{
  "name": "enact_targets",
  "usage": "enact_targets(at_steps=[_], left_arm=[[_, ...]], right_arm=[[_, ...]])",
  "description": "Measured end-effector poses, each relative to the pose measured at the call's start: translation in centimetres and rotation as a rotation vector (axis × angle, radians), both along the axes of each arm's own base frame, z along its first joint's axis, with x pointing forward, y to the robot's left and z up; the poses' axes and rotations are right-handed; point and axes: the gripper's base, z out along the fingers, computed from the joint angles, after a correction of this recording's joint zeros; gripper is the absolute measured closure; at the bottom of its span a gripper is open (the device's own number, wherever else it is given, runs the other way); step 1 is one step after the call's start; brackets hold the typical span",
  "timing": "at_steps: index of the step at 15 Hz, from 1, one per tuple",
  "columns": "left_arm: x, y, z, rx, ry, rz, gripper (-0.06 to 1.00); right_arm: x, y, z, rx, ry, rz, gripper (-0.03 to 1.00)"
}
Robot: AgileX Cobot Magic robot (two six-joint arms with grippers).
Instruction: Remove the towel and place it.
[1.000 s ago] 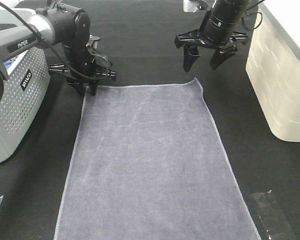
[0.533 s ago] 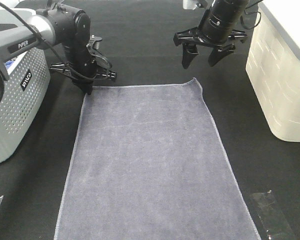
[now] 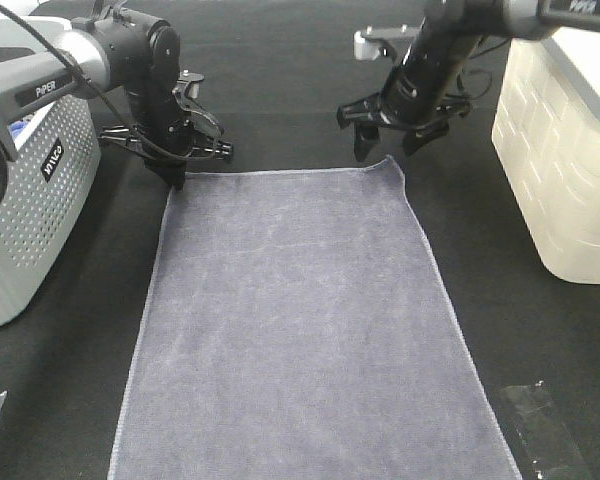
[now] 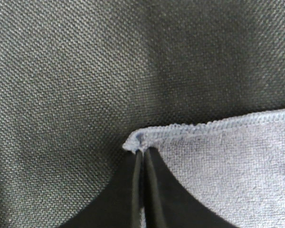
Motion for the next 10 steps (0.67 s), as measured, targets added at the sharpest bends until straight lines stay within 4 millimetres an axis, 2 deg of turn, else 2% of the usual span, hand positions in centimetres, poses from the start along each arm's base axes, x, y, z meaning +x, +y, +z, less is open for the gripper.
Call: enact_targets(at_steps=[5, 9, 10], left_arm=[[0.1, 0.0, 0.0, -0.005, -0.008, -0.001, 0.94], [0.2, -0.1, 0.0, -0.013, -0.017, -0.001, 0.94], [0.2, -0.1, 0.0, -0.013, -0.017, -0.001, 0.94]], right_arm=[[0.7, -0.1, -3.0, -0.040, -0.017, 0.003, 0.33], [0.8, -0.2, -3.7, -0.051, -0.017, 0.008, 0.39], [0.8, -0.2, -4.0, -0.059, -0.013, 0.011, 0.44]])
